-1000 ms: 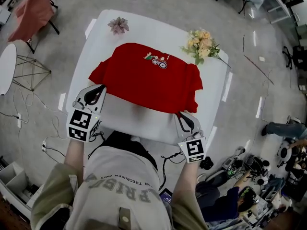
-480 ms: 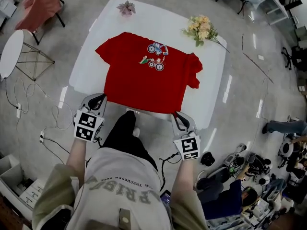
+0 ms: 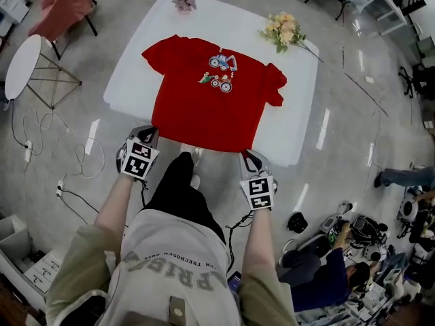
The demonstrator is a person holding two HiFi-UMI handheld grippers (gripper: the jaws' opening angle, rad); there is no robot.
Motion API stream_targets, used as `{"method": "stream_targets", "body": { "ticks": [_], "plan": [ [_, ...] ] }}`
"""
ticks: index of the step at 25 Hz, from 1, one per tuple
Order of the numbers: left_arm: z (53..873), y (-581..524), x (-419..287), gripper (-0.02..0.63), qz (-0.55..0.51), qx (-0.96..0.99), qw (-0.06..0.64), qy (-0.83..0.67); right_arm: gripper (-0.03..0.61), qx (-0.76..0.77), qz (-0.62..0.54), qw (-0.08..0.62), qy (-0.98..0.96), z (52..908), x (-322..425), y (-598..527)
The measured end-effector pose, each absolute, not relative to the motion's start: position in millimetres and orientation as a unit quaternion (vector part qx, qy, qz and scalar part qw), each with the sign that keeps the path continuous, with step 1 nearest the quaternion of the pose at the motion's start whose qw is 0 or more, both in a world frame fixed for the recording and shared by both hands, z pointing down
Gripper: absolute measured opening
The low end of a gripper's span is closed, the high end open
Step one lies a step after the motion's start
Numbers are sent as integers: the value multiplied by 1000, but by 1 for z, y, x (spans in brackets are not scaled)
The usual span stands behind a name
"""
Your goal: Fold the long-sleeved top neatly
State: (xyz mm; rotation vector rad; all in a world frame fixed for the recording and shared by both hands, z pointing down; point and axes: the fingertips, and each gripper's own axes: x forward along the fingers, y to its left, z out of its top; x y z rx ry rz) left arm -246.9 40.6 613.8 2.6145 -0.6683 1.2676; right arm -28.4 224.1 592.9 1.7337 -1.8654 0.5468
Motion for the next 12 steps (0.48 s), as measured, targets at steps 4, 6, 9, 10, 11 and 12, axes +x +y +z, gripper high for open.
{"method": "stream_targets", "body": {
  "ticks": [4,6,9,10,11,12],
  "plan": [
    [616,45,-240,226,444,867,84,-210,104,643,242,254,-681,605,-25,226],
    [603,45,-235,284,433,873,91,-204,207,640,258,226,-688,602,-25,228],
    [572,33,-225,307,409,888,72,-199,325,640,261,190,-698,583,-20,226],
    [562,26,-219,310,400,893,63,-196,337,645,258,180,-697,575,-15,223],
    [552,19,-213,310,392,898,55,-192,337,651,254,170,-695,567,-9,219],
    [544,11,-206,310,387,902,47,-187,337,657,250,162,-693,560,-2,214]
  ]
}}
